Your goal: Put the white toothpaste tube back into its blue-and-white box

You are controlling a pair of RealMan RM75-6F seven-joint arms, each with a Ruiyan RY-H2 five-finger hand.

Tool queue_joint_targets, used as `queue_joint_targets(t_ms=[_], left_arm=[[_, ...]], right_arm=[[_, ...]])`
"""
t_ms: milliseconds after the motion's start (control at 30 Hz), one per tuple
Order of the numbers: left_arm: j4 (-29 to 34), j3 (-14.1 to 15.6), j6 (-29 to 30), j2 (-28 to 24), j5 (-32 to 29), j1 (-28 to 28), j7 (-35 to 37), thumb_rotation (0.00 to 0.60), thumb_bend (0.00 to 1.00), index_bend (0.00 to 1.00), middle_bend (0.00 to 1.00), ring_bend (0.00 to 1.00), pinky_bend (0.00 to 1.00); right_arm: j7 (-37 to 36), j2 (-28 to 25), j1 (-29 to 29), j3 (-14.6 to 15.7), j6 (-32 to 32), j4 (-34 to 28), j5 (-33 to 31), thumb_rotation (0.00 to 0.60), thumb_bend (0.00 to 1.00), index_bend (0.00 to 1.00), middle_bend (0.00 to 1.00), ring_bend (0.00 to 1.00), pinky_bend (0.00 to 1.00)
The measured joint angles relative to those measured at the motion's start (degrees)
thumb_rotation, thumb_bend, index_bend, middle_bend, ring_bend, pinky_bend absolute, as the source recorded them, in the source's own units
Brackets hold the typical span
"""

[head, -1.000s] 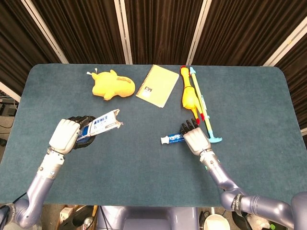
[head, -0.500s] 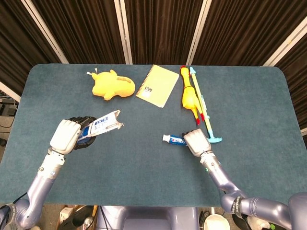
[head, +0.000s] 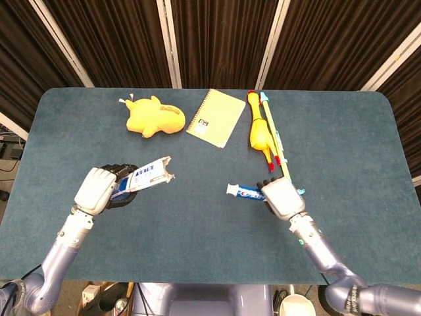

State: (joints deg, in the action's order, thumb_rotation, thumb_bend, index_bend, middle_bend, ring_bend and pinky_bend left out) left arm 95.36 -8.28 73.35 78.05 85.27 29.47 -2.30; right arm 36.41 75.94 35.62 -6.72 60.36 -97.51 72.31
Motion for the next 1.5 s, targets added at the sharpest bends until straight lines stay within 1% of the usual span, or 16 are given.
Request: queue_joint_targets(t_ms=[100, 200, 400, 533, 667, 800, 933, 1133, 1300, 1500], left_arm=[[-1.71, -0.07, -0.71, 1.39, 0.74, 0.89, 2.5, 0.6, 0.39, 0.36, 0.52, 0.49, 0.54], [-4.79, -0.41, -0.54, 3.64, 2.3, 1.88, 4.97, 0.6, 0.39, 0.36, 0.52, 0.49, 0.54], [-15.23, -1.11, 2.3, 10.43, 6.42, 4.03, 11.78, 0.6, 0.39, 0.36, 0.52, 0.49, 0.54], [-23.37, -1.04, 3.01, 15.45, 8.5, 6.04, 15.97, 0.6, 0.39, 0.36, 0.52, 0.49, 0.54], [-28.07, -0.86, 2.99, 19.67, 9.57, 7.92, 18.11, 0.6, 0.39, 0.36, 0.52, 0.49, 0.54], [-29.55, -0.94, 2.4, 22.1, 9.64, 9.39, 18.61, 0.6, 0.39, 0.36, 0.52, 0.49, 0.54], [-30.13, -1.18, 1.77, 23.79, 9.76, 10.84, 17.52, 0.6, 0.39, 0.36, 0.52, 0.49, 0.54], [-29.41, -2.23, 1.02, 24.81, 8.76, 12.09, 16.54, 0.6, 0.39, 0.36, 0.52, 0.49, 0.54], [-27.91, -3.1, 0.56, 24.75, 8.0, 12.87, 15.65, 0.6, 0.39, 0.36, 0.52, 0.49, 0.54], [-25.59, -3.84, 0.2, 24.76, 6.79, 13.35, 14.69, 0.6, 0.39, 0.36, 0.52, 0.49, 0.54]], right_arm=[[-0.51, -3.78, -0.34, -0.22, 1.24, -1.67, 1.87, 0.6, 0.45, 0.77, 0.64, 0.58, 0.67], [-1.6, -7.34, -0.48, -1.01, 2.47, -2.87, 3.65, 0.6, 0.45, 0.77, 0.64, 0.58, 0.67], [-5.16, -13.14, -0.27, -3.62, 4.32, -3.82, 6.3, 0.6, 0.45, 0.77, 0.64, 0.58, 0.67], [-6.38, -16.5, 0.37, -5.14, 5.14, -2.82, 8.82, 0.6, 0.45, 0.77, 0.64, 0.58, 0.67], [-8.03, -18.51, 0.88, -6.09, 6.25, -1.67, 11.75, 0.6, 0.45, 0.77, 0.64, 0.58, 0.67], [-8.9, -19.74, 1.5, -6.32, 7.58, -0.07, 16.38, 0.6, 0.45, 0.77, 0.64, 0.58, 0.67], [-10.71, -21.03, 2.39, -6.11, 9.18, 1.75, 22.67, 0.6, 0.45, 0.77, 0.64, 0.58, 0.67], [-12.14, -22.1, 3.75, -5.6, 11.23, 4.46, 29.41, 0.6, 0.45, 0.77, 0.64, 0.58, 0.67], [-12.13, -22.07, 4.37, -5.26, 12.88, 6.9, 32.5, 0.6, 0.45, 0.77, 0.64, 0.58, 0.67], [-10.05, -21.36, 4.43, -4.74, 13.87, 8.88, 34.76, 0.6, 0.45, 0.77, 0.64, 0.58, 0.67]])
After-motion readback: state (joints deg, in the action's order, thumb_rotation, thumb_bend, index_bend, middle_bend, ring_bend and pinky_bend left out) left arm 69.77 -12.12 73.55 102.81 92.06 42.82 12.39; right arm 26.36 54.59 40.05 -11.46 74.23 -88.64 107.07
